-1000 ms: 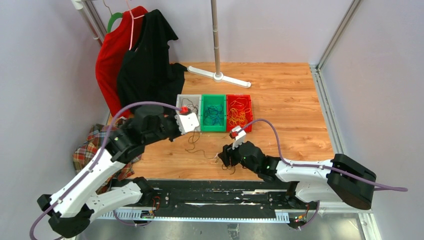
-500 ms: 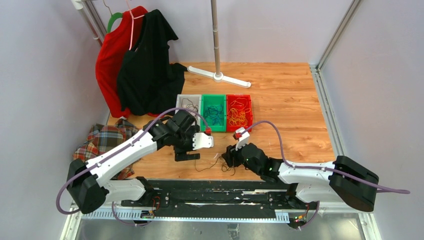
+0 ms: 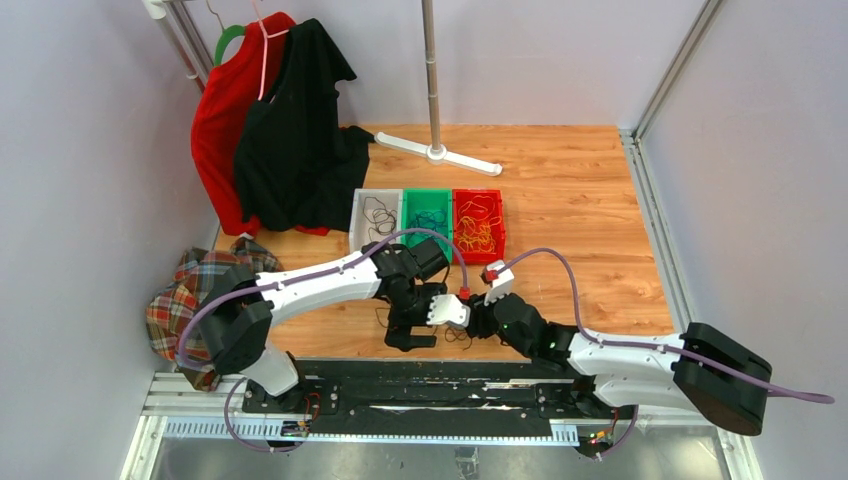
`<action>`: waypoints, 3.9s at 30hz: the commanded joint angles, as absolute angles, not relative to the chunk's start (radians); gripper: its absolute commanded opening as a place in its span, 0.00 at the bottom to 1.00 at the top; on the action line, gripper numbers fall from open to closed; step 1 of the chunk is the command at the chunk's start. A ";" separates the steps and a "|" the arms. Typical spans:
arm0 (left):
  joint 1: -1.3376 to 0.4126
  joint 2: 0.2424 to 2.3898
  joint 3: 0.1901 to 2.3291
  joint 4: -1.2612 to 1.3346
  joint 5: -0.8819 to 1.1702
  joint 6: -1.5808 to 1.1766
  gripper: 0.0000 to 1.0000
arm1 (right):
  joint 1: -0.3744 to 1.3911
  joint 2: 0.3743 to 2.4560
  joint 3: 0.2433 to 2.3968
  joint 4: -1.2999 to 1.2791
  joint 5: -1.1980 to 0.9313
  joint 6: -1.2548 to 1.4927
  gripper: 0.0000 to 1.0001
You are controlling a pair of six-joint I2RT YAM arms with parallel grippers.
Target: Untangle the cables
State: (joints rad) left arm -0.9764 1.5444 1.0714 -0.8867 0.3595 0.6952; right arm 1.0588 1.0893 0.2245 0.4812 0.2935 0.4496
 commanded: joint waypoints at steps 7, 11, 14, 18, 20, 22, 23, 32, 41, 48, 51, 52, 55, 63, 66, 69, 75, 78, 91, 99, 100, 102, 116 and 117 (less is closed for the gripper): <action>-1.003 1.608 1.065 -0.734 0.344 0.632 0.88 | 1.045 1.067 0.193 0.457 0.329 0.494 0.44; -1.008 1.612 1.046 -0.731 0.427 0.602 0.86 | 1.043 1.055 0.188 0.456 0.340 0.498 0.44; -1.014 1.610 1.026 -0.690 0.422 0.580 0.84 | 1.041 1.048 0.186 0.454 0.343 0.504 0.44; -1.020 1.584 1.038 -0.689 0.470 0.560 0.78 | 1.040 1.048 0.185 0.448 0.341 0.510 0.43; -1.019 1.542 1.039 -0.688 0.474 0.572 0.80 | 1.040 1.044 0.182 0.447 0.344 0.518 0.43; -1.020 1.529 1.035 -0.688 0.471 0.551 0.81 | 1.039 1.043 0.178 0.447 0.345 0.518 0.43; -1.023 1.533 1.027 -0.686 0.467 0.537 0.80 | 1.039 1.043 0.178 0.445 0.345 0.520 0.43; -1.049 1.600 0.933 -0.519 0.332 0.462 0.74 | 1.029 1.004 0.142 0.444 0.348 0.550 0.41; -1.049 1.557 0.932 -0.454 0.033 0.443 0.10 | 1.024 0.972 0.123 0.435 0.340 0.551 0.40; -1.032 1.384 1.108 -0.747 0.151 0.485 0.01 | 1.020 0.853 0.125 0.392 0.354 0.477 0.42; -1.032 1.338 1.178 -0.851 0.211 0.502 0.01 | 1.020 0.783 0.145 0.362 0.351 0.420 0.49; -1.032 1.329 1.202 -0.887 0.231 0.511 0.01 | 1.020 0.760 0.155 0.352 0.346 0.400 0.52; -1.032 1.323 1.263 -0.971 0.261 0.533 0.01 | 1.020 0.689 0.186 0.351 0.311 0.328 0.59; -1.032 1.335 1.410 -1.111 0.282 0.611 0.01 | 1.025 0.769 0.317 0.430 0.137 0.140 0.71; -1.032 1.337 1.454 -1.141 0.292 0.627 0.01 | 1.025 0.845 0.341 0.474 0.103 0.121 0.72; -1.031 1.328 1.474 -1.153 0.310 0.630 0.01 | 1.025 0.920 0.362 0.517 0.086 0.105 0.72; -1.032 1.322 1.516 -1.190 0.317 0.651 0.00 | 1.025 1.070 0.388 0.609 0.122 0.133 0.65; -1.031 1.322 1.527 -1.190 0.307 0.653 0.01 | 1.025 1.114 0.388 0.674 0.082 0.170 0.63; -1.032 1.354 1.576 -1.189 0.189 0.630 0.01 | 1.037 0.748 0.241 0.520 0.136 0.245 0.65; -1.032 1.361 1.592 -1.190 0.206 0.642 0.01 | 1.057 0.796 0.334 0.547 0.026 0.208 0.65; -1.032 1.360 1.592 -1.189 0.209 0.645 0.00 | 1.058 0.830 0.349 0.568 0.024 0.202 0.65; -1.032 1.364 1.592 -1.188 0.223 0.654 0.00 | 1.057 0.898 0.375 0.623 0.008 0.188 0.66; -1.032 1.358 1.618 -1.191 0.198 0.682 0.00 | 1.059 1.123 0.479 0.723 -0.050 0.189 0.55; -1.032 1.357 1.618 -1.189 0.186 0.687 0.00 | 1.059 1.106 0.461 0.722 -0.040 0.194 0.55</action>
State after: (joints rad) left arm -1.0344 1.3788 1.5833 -1.1851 0.2016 0.6632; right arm 1.0447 1.1316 0.4812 0.6830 -0.0368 0.1852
